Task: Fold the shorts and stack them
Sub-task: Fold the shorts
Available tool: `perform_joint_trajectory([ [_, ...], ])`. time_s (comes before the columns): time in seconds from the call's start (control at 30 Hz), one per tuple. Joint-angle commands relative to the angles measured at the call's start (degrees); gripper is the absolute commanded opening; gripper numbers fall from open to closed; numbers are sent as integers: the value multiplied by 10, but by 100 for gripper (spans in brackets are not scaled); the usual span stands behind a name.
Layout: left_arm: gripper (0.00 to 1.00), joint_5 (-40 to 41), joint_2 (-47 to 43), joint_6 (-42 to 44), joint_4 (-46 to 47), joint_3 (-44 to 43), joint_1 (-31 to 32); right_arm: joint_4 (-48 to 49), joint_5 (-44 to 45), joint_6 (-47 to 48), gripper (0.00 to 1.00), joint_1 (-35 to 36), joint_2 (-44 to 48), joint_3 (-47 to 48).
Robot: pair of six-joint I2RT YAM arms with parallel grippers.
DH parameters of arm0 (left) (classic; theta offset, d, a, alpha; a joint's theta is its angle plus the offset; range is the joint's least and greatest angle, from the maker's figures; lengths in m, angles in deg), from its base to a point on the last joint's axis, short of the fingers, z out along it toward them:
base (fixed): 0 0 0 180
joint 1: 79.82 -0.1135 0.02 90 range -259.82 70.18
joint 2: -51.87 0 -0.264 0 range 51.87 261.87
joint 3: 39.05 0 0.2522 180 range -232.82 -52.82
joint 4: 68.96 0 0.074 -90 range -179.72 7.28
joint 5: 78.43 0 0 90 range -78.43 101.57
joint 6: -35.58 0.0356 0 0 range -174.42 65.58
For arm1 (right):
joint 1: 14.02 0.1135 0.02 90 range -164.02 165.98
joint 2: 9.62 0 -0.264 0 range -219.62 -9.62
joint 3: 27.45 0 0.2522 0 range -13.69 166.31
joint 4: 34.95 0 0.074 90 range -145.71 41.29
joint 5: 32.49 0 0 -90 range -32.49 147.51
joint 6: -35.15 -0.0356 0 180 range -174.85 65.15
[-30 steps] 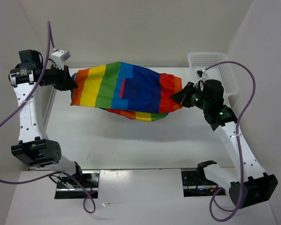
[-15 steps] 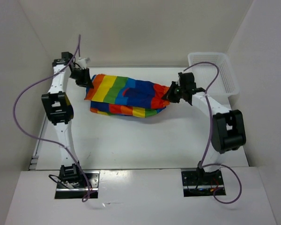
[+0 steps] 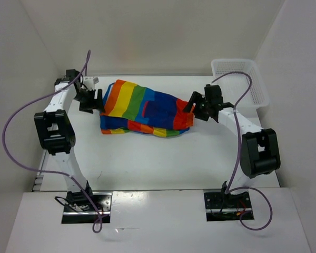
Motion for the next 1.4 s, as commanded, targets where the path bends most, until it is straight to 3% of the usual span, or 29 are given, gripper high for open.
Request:
perform_joint_trajectory([
  [0.0,81,6,-109,5,49,142,2,9,31,-22,81,-5,40,-33],
  [0.23,81,6,-159,20,119,295,-4,4,29,-41,80,-5,22,-57],
  [0.4,81,-18,-105,15,161,306,2,28,1,-62,80,-5,17,-94],
  [0.57,74,-2,-96,1,210,311,2,66,-27,-95,80,15,-29,-99],
  [0.77,66,3,-96,-5,257,344,20,117,-20,-106,81,38,-97,-68],
  [0.87,62,-15,-82,-5,265,345,26,104,-37,-106,76,38,-140,-33],
  [0.97,49,-29,-75,-5,265,339,39,88,-45,-106,61,43,-155,-28],
  [1.0,28,-35,-69,-5,265,334,45,83,-45,-106,52,43,-155,-35],
  [1.03,17,-35,-69,-5,265,334,45,83,-34,-106,27,43,-149,-41],
  [1.1,3,-35,-82,16,250,334,45,70,-23,-100,13,43,-138,-41],
  [1.13,0,-28,-92,22,250,334,39,49,-17,-95,6,43,-133,-41],
  [1.23,0,20,-160,52,267,345,22,-4,26,-69,0,38,-88,-36],
  [1.37,0,136,-227,120,285,338,17,-39,54,-56,0,-9,-29,-53],
])
